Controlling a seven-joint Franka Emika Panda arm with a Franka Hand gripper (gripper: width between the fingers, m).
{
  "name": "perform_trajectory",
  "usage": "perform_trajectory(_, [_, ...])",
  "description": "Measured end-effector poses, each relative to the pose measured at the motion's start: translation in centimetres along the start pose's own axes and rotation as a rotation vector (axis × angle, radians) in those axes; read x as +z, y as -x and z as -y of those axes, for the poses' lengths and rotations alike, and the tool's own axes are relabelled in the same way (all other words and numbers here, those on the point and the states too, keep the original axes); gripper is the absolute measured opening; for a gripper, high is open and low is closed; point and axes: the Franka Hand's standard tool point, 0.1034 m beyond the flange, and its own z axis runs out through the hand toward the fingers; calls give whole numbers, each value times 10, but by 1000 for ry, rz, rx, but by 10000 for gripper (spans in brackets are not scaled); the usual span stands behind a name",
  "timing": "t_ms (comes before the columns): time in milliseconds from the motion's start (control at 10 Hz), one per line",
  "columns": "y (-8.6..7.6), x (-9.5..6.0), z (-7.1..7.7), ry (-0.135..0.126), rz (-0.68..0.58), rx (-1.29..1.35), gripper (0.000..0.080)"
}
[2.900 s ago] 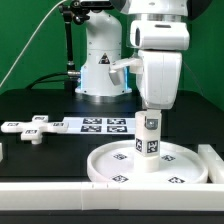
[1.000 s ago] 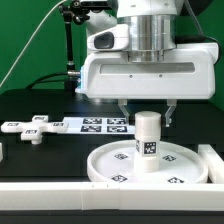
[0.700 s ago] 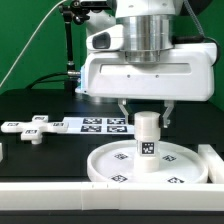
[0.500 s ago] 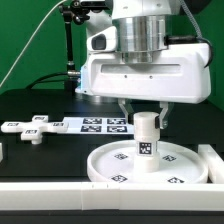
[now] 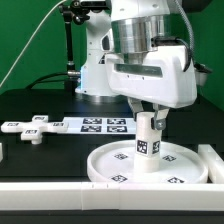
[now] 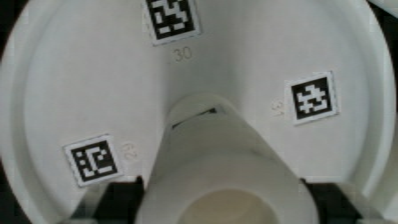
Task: Assemble round table
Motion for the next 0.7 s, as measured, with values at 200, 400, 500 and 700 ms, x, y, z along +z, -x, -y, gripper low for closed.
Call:
perform_trajectory(200, [1,0,0,-6,10,106,410])
perform_trajectory(400, [0,0,1,-17,24,253,410])
perform_trajectory(500, [-4,0,-1,-45,42,392,410])
perform_trajectory(700, [-4,1,-1,-89,84,639,410])
